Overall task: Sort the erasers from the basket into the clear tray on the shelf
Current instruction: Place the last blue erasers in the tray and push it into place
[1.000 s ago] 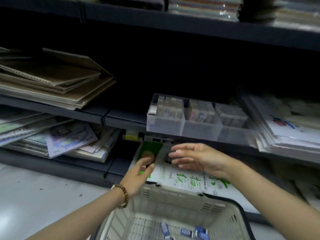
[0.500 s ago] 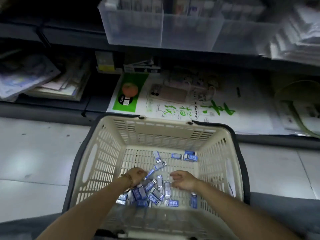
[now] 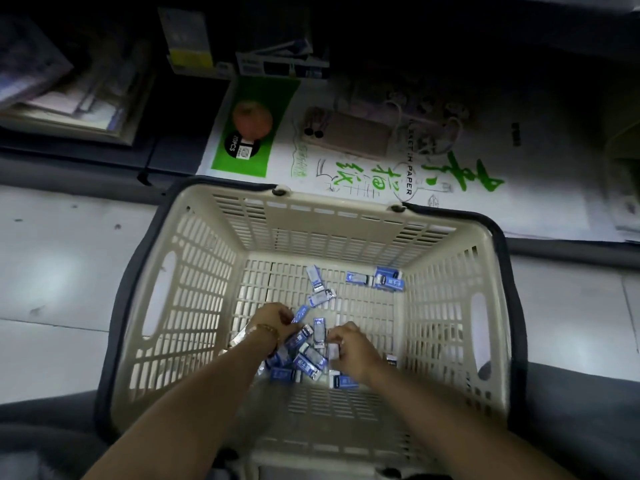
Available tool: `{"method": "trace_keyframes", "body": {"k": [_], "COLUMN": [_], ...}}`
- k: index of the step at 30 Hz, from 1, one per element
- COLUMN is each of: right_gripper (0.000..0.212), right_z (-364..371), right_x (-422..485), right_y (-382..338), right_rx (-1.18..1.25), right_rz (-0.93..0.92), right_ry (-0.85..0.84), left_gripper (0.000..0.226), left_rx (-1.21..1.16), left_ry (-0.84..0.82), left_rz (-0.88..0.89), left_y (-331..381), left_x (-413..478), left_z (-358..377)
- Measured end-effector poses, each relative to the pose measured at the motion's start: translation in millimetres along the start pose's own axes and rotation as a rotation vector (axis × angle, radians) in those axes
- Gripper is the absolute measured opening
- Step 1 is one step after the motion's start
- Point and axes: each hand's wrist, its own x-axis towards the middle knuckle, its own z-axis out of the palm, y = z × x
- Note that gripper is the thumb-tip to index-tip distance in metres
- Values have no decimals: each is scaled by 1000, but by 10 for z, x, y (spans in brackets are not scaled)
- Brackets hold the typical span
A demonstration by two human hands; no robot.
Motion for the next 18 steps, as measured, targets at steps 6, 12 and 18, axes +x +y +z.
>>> {"method": "trace_keyframes", "body": {"k": [6, 12, 18], "right_gripper": [24, 38, 48], "right_z": [-119, -261, -101], "right_x": [17, 245, 265], "right_y": [-52, -205, -215], "right_rx": [174, 294, 141], "right_rz": [-1, 17, -37], "right_ry": [-66, -3, 9], "left_gripper": [9, 7, 13], "left_rx": [-378, -859, -946], "left_ry": [-84, -270, -253], "left_rz": [-74, -237, -297], "left_y": [-97, -126, -162], "left_x": [85, 1, -46], "left_z": [-109, -263, -295]}}
